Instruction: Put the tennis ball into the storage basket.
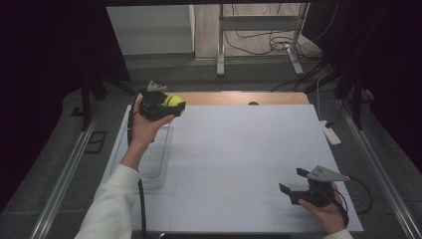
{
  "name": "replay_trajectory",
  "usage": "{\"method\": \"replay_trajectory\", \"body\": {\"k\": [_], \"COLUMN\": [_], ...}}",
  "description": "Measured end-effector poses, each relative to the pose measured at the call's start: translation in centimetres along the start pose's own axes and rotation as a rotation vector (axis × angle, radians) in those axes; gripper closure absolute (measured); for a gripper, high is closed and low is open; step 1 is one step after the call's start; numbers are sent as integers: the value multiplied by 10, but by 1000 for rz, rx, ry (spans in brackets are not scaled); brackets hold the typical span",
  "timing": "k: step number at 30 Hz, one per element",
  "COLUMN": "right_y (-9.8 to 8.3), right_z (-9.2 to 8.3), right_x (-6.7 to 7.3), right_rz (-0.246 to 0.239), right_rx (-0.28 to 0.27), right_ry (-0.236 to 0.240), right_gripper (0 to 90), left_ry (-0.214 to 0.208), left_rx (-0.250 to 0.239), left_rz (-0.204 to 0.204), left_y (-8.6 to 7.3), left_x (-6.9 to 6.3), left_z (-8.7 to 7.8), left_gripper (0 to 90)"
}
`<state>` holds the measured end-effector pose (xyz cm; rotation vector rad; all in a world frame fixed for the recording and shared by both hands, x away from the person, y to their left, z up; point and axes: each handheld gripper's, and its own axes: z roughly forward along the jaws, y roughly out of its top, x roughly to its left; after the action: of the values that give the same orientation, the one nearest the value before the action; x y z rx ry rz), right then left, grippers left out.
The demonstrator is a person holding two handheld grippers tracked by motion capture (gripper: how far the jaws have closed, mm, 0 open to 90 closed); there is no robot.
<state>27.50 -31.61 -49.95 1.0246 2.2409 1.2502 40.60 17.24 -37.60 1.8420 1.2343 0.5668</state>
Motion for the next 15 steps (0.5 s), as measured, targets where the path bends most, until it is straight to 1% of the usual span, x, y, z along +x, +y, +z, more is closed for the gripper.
{"method": "replay_trajectory", "body": {"k": [6,15], "right_y": [0,0], "right_z": [0,0], "right_x": [0,0], "right_rz": [-1,-2], "right_rx": [1,0], "right_ry": [0,-1], "right_gripper": [119,119], "left_ry": [16,32], "left_rx": [-11,-9], "left_rz": [-7,-12], "left_y": [-1,-3], "left_x": [4,12], "left_z": [-3,-7], "left_gripper": [277,277]}}
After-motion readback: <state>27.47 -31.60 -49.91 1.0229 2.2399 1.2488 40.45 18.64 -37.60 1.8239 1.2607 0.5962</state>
